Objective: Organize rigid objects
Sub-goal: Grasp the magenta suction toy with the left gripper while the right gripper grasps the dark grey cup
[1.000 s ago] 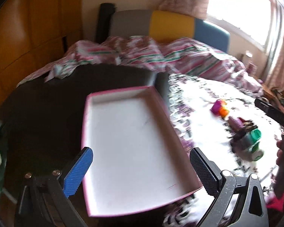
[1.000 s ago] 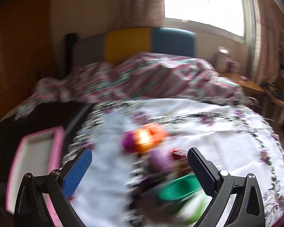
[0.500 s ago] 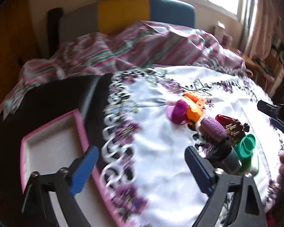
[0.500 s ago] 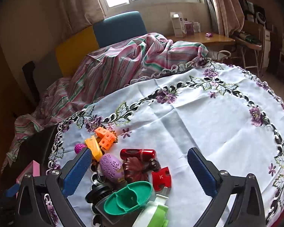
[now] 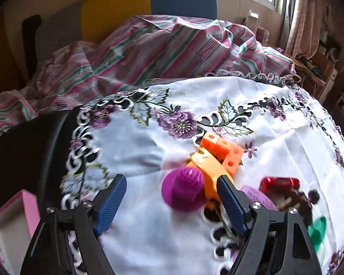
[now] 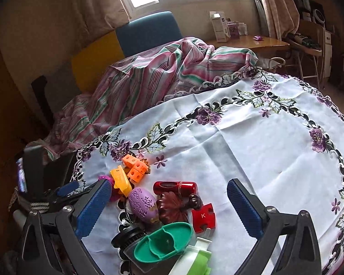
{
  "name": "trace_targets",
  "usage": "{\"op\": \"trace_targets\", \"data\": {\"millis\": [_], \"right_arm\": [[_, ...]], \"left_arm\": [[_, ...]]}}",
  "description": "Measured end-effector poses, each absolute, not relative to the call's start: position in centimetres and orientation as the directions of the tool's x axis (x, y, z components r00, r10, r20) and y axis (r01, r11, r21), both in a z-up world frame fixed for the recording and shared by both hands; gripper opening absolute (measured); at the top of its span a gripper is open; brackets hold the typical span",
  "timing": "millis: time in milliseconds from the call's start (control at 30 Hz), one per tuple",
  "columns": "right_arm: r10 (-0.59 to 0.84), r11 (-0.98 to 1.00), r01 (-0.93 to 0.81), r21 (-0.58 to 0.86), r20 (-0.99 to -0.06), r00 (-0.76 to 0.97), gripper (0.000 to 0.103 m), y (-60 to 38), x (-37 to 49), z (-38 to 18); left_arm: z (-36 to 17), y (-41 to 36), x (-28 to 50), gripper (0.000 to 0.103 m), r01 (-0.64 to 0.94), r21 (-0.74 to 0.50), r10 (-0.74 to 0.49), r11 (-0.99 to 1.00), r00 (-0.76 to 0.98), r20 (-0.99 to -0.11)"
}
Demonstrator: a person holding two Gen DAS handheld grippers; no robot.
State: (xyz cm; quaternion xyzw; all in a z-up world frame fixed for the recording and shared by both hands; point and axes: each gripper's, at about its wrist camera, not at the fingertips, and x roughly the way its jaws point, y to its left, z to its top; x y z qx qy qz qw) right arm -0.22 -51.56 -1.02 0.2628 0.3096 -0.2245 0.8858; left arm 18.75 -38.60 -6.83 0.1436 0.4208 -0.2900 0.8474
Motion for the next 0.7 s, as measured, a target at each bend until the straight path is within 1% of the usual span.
{"op": "trace_targets", "data": {"millis": [33, 67, 100, 200, 367, 433, 567, 700], "right_arm": [[-0.233, 0.76, 0.56, 0.33, -0.667, 0.708, 0.103, -51.6, -0.2, -1.1], [-0.231, 0.759, 0.56, 0.332, -0.667, 0.708, 0.103, -51.6, -0.2, -1.1], [-0.232, 0.759, 0.56, 0.331, -0.667, 0.708, 0.103, -51.6, -0.2, -1.1], [-0.242, 0.762, 0.564, 0.318, -0.669, 0.703, 0.103, -51.6, -0.2, -1.1], [-0.242, 0.741, 0.575, 0.348, -0.659, 0.712, 0.103, -52.4, -0.8, -1.0], [-0.227, 0.724, 0.578, 0.377, -0.66, 0.716, 0.101, -52.9, -1.1, -1.1], [-0.156, 0.683, 0.569, 0.458, -0.67, 0.726, 0.095, -54.0, -1.3, -1.9], [-0.061, 0.656, 0.558, 0.507, -0.702, 0.709, 0.093, -54.4, -0.7, -3.4]], "left_arm": [[-7.2, -39.0, 19.1, 0.06, 0.613, -0.006, -0.371, 0.79, 0.47, -0.801], [-7.7, -39.3, 19.5, 0.049, 0.62, -0.019, -0.377, 0.784, 0.452, -0.809], [-8.4, -39.5, 19.8, 0.034, 0.629, -0.048, -0.387, 0.776, 0.414, -0.824], [-8.9, -38.8, 19.8, 0.033, 0.615, -0.105, -0.419, 0.782, 0.393, -0.818], [-8.3, -36.0, 18.2, 0.033, 0.598, -0.14, -0.435, 0.789, 0.384, -0.815], [-7.9, -34.9, 17.2, 0.033, 0.6, -0.135, -0.437, 0.788, 0.392, -0.81], [-7.3, -32.2, 14.9, 0.033, 0.596, -0.143, -0.439, 0.79, 0.388, -0.81], [-6.4, -30.0, 12.5, 0.033, 0.588, -0.154, -0.448, 0.794, 0.394, -0.802]]}}
